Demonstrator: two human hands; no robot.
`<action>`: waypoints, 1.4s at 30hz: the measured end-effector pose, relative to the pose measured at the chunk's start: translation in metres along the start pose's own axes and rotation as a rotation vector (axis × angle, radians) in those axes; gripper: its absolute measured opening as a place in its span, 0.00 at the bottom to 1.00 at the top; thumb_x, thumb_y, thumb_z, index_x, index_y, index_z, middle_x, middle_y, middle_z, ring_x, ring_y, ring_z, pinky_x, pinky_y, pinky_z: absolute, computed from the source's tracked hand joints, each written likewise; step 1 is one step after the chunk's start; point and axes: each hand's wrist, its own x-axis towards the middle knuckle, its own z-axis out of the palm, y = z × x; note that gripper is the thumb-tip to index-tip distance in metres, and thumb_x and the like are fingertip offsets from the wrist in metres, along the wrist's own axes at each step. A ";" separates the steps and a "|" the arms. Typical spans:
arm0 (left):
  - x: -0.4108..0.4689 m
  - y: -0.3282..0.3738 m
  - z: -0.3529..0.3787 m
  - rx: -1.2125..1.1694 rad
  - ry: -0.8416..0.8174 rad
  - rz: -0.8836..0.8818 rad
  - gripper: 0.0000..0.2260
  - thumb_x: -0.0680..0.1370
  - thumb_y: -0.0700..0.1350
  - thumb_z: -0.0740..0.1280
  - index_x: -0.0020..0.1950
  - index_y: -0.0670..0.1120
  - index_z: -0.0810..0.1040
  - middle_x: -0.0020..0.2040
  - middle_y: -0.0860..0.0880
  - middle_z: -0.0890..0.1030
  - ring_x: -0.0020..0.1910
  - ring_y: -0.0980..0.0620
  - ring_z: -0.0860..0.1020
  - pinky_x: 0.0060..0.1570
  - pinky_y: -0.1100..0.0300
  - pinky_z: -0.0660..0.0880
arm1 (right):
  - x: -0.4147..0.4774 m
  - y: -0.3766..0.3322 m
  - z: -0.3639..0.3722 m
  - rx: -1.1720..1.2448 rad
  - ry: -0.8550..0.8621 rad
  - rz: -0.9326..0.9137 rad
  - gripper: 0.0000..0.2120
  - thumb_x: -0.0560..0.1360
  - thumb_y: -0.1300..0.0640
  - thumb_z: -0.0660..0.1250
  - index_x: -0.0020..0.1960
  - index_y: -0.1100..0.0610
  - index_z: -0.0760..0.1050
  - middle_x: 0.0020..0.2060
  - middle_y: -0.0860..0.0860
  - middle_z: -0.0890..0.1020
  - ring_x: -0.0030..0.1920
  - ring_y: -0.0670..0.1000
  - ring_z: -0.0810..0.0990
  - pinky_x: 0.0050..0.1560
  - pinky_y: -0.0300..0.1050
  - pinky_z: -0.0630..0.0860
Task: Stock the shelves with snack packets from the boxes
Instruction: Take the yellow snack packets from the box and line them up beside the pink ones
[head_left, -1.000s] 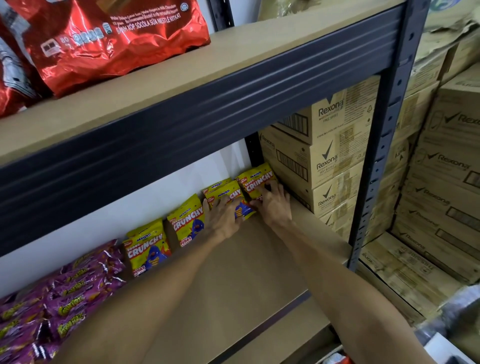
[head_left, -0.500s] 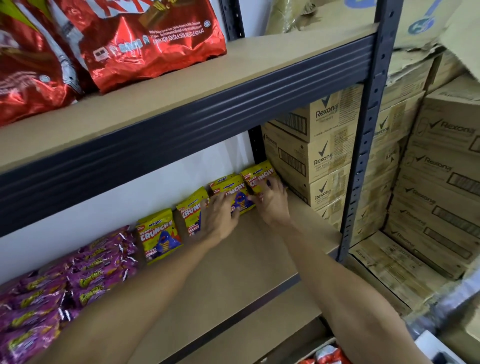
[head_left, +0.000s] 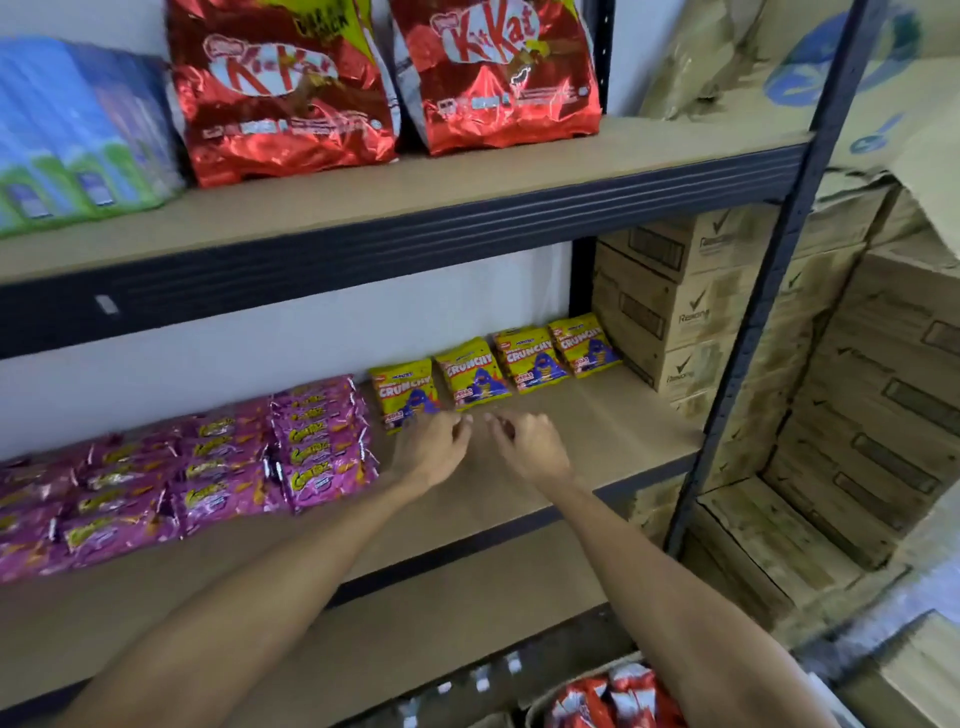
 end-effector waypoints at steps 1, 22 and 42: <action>-0.016 -0.010 -0.008 -0.035 -0.008 -0.033 0.19 0.83 0.53 0.58 0.34 0.48 0.72 0.34 0.43 0.81 0.36 0.41 0.81 0.37 0.52 0.77 | -0.012 -0.013 0.007 0.013 -0.020 -0.023 0.19 0.82 0.42 0.59 0.50 0.53 0.83 0.32 0.52 0.83 0.34 0.54 0.83 0.36 0.45 0.76; -0.312 -0.159 0.024 -0.367 -0.185 -0.256 0.20 0.85 0.54 0.55 0.39 0.46 0.77 0.34 0.46 0.81 0.35 0.43 0.80 0.36 0.52 0.73 | -0.269 -0.154 0.153 0.092 -0.319 0.148 0.15 0.81 0.49 0.61 0.39 0.55 0.74 0.31 0.54 0.80 0.33 0.57 0.78 0.35 0.46 0.69; -0.473 -0.169 0.201 -0.393 -0.759 -0.642 0.21 0.85 0.55 0.52 0.50 0.43 0.79 0.43 0.41 0.81 0.45 0.40 0.80 0.41 0.52 0.75 | -0.433 -0.035 0.216 -0.040 -0.760 0.574 0.14 0.82 0.52 0.62 0.46 0.60 0.79 0.35 0.60 0.82 0.38 0.63 0.82 0.35 0.41 0.65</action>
